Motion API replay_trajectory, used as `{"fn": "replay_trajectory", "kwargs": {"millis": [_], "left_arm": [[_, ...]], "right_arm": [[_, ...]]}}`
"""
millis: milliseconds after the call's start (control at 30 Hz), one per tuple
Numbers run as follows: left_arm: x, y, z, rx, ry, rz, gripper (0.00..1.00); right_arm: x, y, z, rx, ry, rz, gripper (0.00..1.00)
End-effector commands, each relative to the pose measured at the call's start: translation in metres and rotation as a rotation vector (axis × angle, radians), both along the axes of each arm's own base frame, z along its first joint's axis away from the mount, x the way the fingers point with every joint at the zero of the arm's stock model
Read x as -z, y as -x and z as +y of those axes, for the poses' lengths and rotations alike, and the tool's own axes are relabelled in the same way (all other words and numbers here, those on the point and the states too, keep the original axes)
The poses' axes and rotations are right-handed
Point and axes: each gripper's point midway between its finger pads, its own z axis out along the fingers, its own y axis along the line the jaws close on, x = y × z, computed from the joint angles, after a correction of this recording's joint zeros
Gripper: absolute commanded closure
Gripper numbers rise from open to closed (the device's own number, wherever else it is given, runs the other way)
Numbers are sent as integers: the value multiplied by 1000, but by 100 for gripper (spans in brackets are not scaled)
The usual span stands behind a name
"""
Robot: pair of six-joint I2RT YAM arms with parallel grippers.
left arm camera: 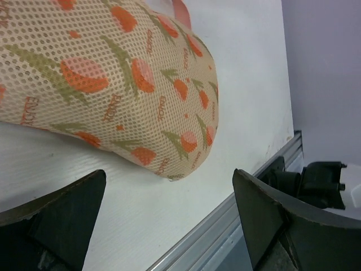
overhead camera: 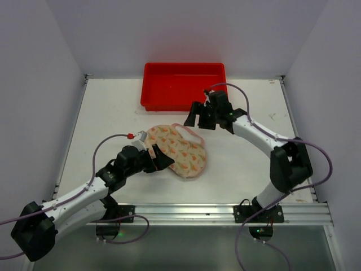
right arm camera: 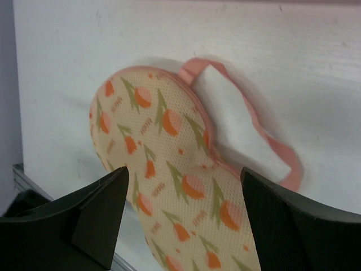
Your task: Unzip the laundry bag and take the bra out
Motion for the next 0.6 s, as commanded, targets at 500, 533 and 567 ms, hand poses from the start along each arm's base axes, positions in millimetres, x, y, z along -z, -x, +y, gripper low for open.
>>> {"fn": "replay_trajectory", "kwargs": {"millis": [500, 533, 567], "left_arm": [[41, -14, -5, -196, 172, 118, 10], [38, -19, -6, -213, 190, 103, 13], [47, -20, -6, -219, 171, 120, 14]], "right_arm": [[18, 137, -79, 14, -73, -165, 17], [21, 140, -79, 9, -80, -166, 17], [19, 143, -78, 0, -95, -177, 17]]}}
